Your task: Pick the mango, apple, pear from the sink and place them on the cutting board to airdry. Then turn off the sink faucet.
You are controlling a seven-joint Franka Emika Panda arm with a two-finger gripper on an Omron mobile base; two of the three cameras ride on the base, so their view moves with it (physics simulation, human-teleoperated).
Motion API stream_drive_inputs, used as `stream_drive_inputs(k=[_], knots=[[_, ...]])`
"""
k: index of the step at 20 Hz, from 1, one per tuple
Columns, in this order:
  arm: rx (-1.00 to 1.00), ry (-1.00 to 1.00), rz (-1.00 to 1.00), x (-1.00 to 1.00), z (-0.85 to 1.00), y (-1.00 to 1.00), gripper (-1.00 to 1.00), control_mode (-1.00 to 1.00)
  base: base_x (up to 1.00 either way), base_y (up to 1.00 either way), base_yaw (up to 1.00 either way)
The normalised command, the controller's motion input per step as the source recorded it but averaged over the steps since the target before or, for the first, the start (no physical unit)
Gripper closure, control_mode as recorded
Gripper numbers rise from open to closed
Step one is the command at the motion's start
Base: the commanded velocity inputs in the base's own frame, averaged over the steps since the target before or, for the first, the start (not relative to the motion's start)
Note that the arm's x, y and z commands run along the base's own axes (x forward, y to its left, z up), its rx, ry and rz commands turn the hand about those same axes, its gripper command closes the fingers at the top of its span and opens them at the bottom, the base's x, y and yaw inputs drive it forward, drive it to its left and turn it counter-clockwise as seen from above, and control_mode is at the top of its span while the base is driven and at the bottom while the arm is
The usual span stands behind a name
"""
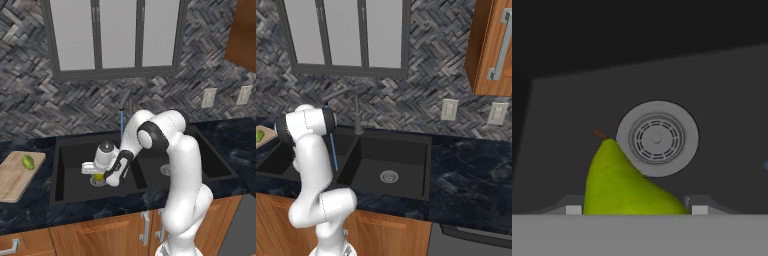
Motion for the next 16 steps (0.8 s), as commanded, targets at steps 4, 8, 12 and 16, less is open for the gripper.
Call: stream_drive_inputs(k=[4,8,12,16], knots=[[0.00,-0.04,0.00,-0.29,0.53,0.20,1.00,-1.00,0.00,0.00,0.00],[0.00,-0.04,0.00,-0.25,0.54,0.38,1.00,-1.00,0.00,0.00,0.00],[0.00,-0.05,0.00,-0.19,0.68,0.25,1.00,-1.00,0.00,0.00,0.00],[0.00,-0.02,-0.02,-0.15,0.85,0.04,1.00,-1.00,0.00,0.00,0.00]])
